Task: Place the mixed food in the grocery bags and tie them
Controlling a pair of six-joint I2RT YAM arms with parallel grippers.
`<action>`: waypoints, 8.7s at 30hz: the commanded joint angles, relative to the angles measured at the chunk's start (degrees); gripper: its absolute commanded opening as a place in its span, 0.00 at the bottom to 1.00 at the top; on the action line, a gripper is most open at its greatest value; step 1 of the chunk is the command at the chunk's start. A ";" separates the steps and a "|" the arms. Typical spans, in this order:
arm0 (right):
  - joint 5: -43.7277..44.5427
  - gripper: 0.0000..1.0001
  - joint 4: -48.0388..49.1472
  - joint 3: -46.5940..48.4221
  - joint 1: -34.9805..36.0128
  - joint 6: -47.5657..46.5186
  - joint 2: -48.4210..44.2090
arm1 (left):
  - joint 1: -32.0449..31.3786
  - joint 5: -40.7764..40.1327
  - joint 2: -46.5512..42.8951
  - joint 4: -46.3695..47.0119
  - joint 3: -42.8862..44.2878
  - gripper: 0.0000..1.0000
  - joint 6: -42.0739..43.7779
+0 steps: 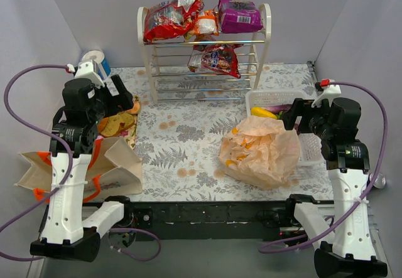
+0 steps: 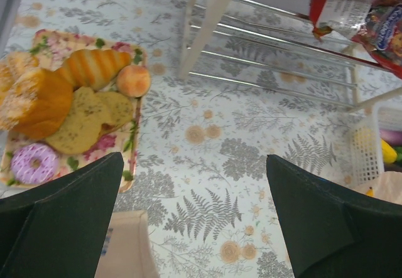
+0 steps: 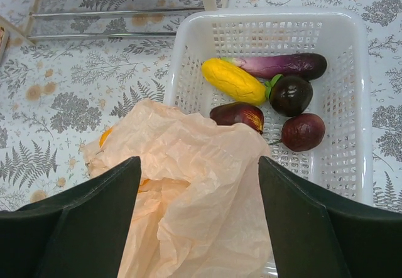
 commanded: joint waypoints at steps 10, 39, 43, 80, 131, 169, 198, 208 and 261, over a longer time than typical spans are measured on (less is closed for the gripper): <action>-1.39 0.82 -0.54 0.89 0.00 -1.63 -1.39 | -0.04 -18.93 -6.10 -8.84 -2.53 0.98 -3.06; -4.39 0.87 -1.60 -2.62 0.00 -0.84 0.98 | -1.00 0.42 -8.29 -14.40 -17.03 0.98 -8.08; -3.42 0.87 -1.34 -3.15 0.00 -0.93 1.06 | -1.35 0.51 -9.61 -11.94 -12.99 0.98 -6.68; -9.67 0.89 -0.28 -12.46 0.53 -1.28 3.26 | -1.53 19.83 -14.36 -2.90 -29.85 0.46 -17.31; 8.18 0.86 12.38 7.05 24.26 6.01 21.73 | -40.29 24.77 24.46 39.83 -15.37 0.13 -7.47; 16.16 0.79 3.86 10.82 40.24 9.71 19.43 | -35.46 -17.83 8.76 -1.60 4.95 0.98 -8.24; 31.56 0.31 6.58 11.17 41.84 8.83 28.31 | -32.83 -26.91 2.69 8.26 -20.54 0.51 -10.02; 37.20 0.01 0.25 10.92 34.99 7.78 22.08 | -23.07 -20.76 1.02 18.66 -21.86 0.05 -0.87; 9.42 0.05 10.27 -1.83 27.60 8.92 15.30 | -13.40 -0.72 53.14 35.09 45.48 0.98 22.42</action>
